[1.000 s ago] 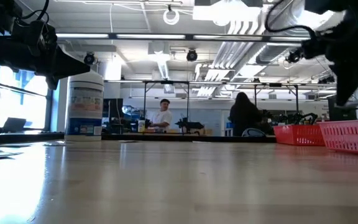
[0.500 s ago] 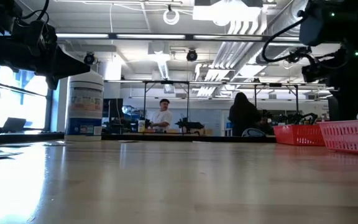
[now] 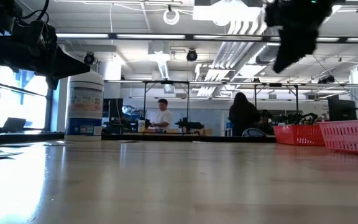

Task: Pick & Place First Aid Supplies
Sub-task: Put the ointment pack into the top basket

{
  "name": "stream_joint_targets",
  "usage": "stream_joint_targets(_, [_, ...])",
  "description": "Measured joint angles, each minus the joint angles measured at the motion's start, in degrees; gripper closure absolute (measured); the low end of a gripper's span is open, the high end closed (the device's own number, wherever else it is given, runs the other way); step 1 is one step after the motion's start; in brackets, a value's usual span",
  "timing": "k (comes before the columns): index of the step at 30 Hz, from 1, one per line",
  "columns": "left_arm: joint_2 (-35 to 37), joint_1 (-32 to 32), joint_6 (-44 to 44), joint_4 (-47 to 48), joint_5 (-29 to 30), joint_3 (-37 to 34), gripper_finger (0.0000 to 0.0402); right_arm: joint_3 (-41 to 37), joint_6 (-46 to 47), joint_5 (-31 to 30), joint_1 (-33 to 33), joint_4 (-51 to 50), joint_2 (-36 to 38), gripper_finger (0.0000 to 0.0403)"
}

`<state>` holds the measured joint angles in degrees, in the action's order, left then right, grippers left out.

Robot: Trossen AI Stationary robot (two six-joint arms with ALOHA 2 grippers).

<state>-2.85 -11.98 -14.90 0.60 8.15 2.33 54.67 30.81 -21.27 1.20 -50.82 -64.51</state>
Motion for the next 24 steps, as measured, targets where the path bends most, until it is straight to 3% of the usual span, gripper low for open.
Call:
stream_joint_targets(7, [0.0,0.0,0.0,0.0,0.0,0.0,0.0401,7.1,-11.6,4.2,-8.0,8.9,-12.3,0.0295])
stream_joint_targets(18, [0.0,0.0,0.0,0.0,0.0,0.0,0.0401,18.5,-19.2,8.6,-22.8,20.2,-36.5,0.0295])
stream_joint_targets(24, [0.0,0.0,0.0,0.0,0.0,0.0,0.0401,27.8,-21.1,18.1,-32.3,22.1,-48.2,0.0295])
